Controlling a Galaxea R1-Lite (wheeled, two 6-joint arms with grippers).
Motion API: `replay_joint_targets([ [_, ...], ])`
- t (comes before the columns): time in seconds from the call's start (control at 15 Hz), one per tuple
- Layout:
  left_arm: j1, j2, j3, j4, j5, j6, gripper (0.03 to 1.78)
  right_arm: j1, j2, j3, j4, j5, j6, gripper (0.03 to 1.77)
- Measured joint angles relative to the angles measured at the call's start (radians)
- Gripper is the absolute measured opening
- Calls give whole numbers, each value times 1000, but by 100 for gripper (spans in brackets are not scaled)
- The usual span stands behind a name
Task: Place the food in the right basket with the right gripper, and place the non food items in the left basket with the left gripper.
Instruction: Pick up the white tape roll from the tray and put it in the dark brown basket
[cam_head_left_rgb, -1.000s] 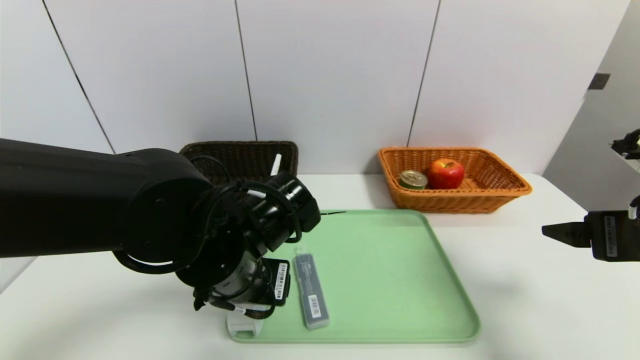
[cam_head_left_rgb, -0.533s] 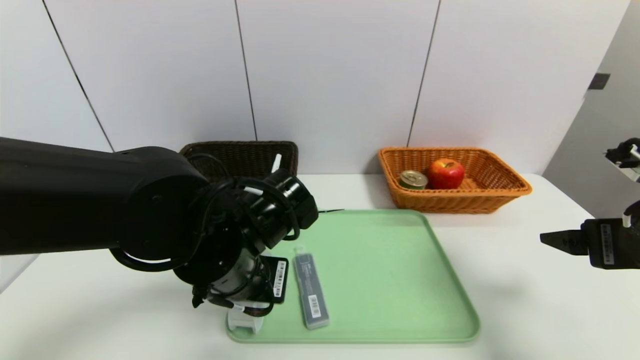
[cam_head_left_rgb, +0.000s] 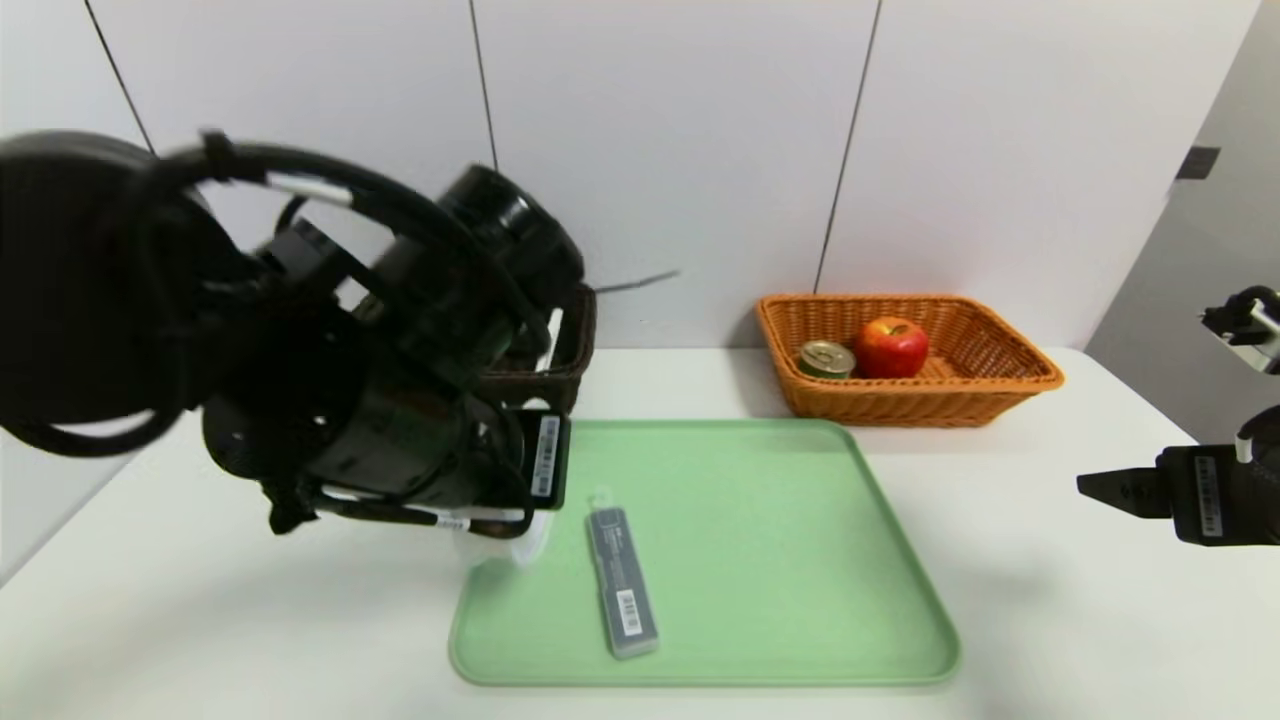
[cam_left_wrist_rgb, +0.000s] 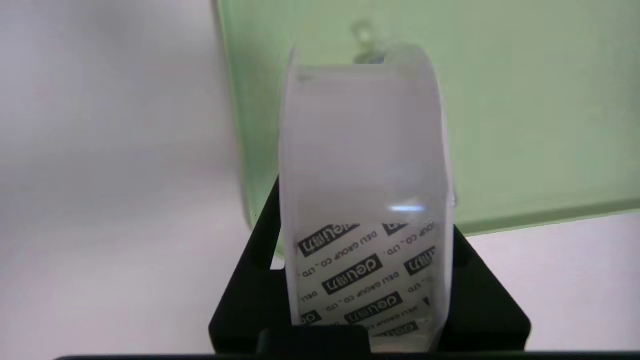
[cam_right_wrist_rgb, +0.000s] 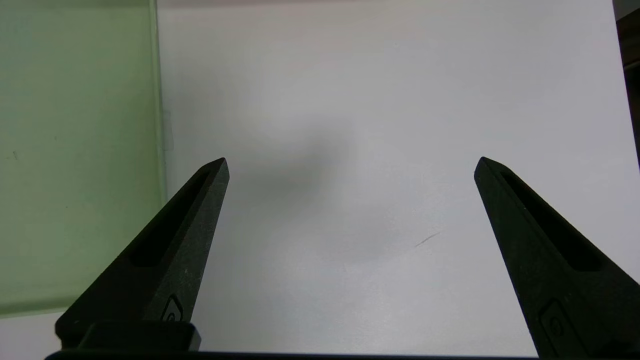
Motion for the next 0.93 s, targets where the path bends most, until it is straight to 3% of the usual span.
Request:
replay_joint_targets([
  [0.2, 50, -47, -169, 18, 0, 106, 59, -7, 4, 0, 0, -1, 2, 169],
  [0.4, 180, -58, -336, 18, -23, 209, 59, -10, 5, 0, 0, -3, 0, 169],
  [0.67, 424, 6, -454, 11, -118, 295, 59, -10, 10, -1, 0, -13, 0, 169],
  [0.93, 590, 141, -471, -123, -229, 367, 59, -10, 16, -31, -1, -16, -2, 169],
])
